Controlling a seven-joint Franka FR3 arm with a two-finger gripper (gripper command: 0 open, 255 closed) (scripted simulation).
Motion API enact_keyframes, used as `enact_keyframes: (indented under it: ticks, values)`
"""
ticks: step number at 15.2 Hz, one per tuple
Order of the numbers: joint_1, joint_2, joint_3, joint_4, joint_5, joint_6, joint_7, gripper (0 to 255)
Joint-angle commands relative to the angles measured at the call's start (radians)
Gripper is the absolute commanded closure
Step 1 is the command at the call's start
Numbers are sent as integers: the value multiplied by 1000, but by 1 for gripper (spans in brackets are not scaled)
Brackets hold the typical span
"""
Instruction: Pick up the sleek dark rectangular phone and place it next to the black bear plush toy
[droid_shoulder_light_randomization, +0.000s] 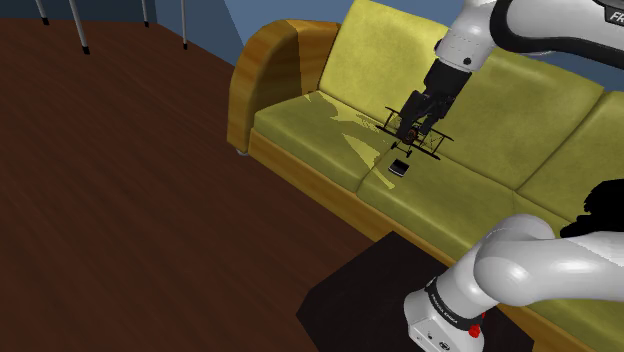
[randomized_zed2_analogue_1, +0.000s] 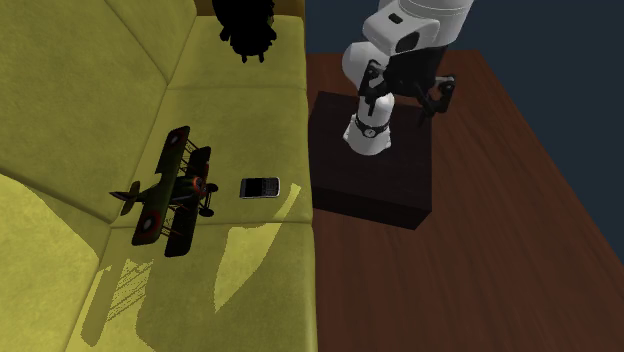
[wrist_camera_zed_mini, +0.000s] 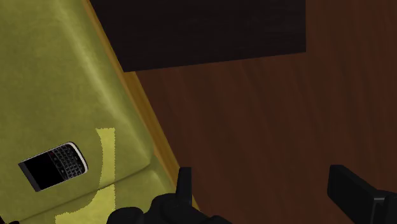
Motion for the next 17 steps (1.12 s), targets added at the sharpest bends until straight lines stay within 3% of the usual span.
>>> enact_keyframes:
  ticks: [1, 17]
  values:
    - [0, 0, 0, 0, 0, 0, 0, 0]
    - [-228, 347, -145, -40, -46, 384, 213, 0]
